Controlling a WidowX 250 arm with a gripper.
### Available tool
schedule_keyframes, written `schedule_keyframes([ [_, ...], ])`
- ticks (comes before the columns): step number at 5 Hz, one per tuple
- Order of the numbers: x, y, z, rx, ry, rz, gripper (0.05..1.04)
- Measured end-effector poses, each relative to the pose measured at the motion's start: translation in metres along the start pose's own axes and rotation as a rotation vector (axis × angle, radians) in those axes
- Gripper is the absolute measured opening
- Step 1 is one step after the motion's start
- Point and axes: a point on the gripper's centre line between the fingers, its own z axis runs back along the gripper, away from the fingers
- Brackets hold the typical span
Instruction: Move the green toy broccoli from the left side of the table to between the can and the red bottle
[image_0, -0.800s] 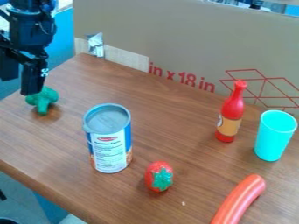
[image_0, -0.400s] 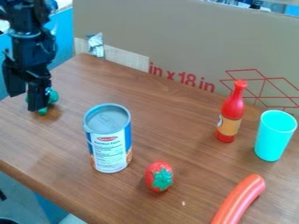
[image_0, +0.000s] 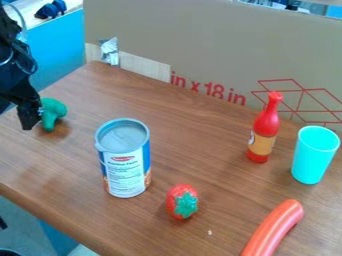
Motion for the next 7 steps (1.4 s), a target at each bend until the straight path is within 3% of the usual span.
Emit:
schedule_keyframes([
  [1, 0.002, 0.008, -0.008, -0.019, -0.047, 0.184, 1.001],
  [2, 0.01, 0.008, -0.016, -0.104, -0.07, 0.297, 1.001],
  [3, 0.018, 0.005, -0.022, -0.176, -0.076, 0.386, 1.001],
  [4, 0.015, 0.0, -0.034, -0.226, -0.049, 0.476, 1.001],
  [7, 0.022, -0.004, -0.057, -0.218, 0.017, 0.497, 1.001],
])
